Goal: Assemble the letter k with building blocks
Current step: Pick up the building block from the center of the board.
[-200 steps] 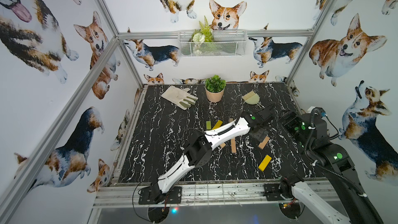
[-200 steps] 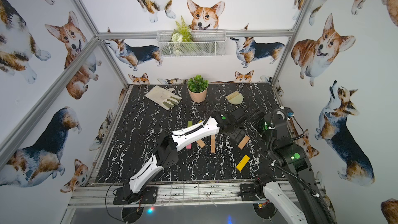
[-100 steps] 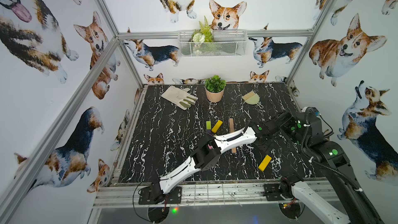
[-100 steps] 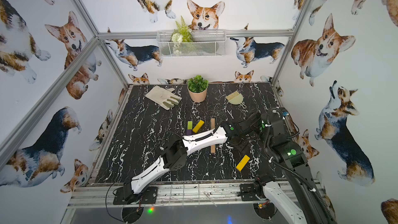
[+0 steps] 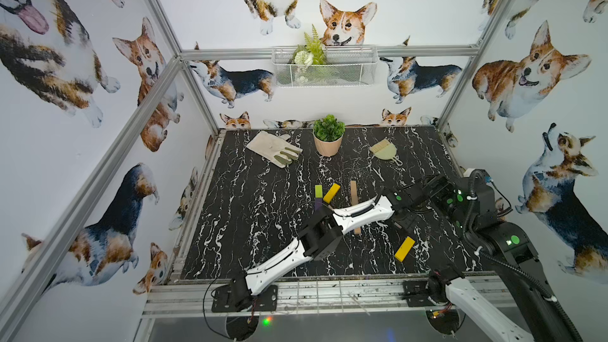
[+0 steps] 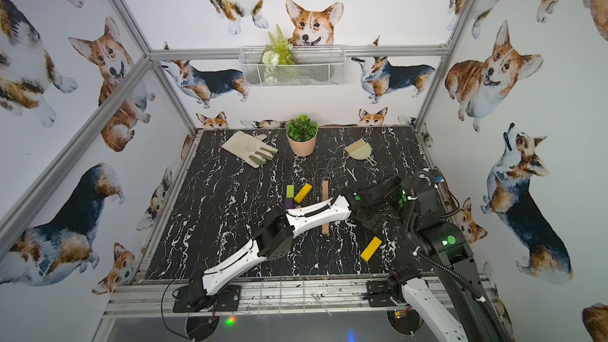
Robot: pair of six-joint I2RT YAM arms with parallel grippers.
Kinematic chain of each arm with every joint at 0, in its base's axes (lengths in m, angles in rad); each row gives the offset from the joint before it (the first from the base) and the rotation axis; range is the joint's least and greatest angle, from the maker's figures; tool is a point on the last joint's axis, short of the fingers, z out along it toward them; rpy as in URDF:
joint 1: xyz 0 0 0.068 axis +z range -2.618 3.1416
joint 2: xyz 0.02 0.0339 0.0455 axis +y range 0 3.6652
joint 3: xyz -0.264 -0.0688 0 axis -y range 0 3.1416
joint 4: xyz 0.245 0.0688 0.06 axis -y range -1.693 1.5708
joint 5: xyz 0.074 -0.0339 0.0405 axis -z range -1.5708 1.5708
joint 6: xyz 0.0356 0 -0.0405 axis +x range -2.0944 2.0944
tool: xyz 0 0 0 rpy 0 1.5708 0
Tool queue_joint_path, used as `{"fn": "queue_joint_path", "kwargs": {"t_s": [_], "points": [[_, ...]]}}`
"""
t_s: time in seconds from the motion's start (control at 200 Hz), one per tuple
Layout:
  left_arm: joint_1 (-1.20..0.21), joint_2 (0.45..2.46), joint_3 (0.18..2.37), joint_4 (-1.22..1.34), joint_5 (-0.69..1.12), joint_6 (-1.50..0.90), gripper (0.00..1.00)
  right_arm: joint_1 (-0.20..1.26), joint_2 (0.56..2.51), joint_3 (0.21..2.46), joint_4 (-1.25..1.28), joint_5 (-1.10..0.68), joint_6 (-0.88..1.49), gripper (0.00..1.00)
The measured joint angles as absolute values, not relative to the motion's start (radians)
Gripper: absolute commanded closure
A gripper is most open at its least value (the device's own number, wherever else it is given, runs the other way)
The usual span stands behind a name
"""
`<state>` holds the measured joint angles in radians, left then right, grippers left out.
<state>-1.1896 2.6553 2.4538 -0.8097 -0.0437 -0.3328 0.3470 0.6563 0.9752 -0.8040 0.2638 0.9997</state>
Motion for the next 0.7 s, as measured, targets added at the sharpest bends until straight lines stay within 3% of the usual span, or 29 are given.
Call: {"fn": "queue_joint_path", "kwargs": {"t_s": [0.23, 0.575, 0.7], "points": [[-1.191, 2.669, 2.464, -0.818, -0.121, -0.317, 0.32, 0.347, 0.670, 0.967, -0.813, 0.265, 1.008, 0.11], [-1.190, 2.672, 2.466, -0.820, -0.148, -0.316, 0.70, 0.347, 0.681, 0.960, -0.816, 0.269, 1.023, 0.11], [-1.183, 2.669, 2.466, -0.822, -0.136, -0.309, 0.75, 0.347, 0.679, 0.953, -0.819, 0.279, 1.028, 0.11]]}}
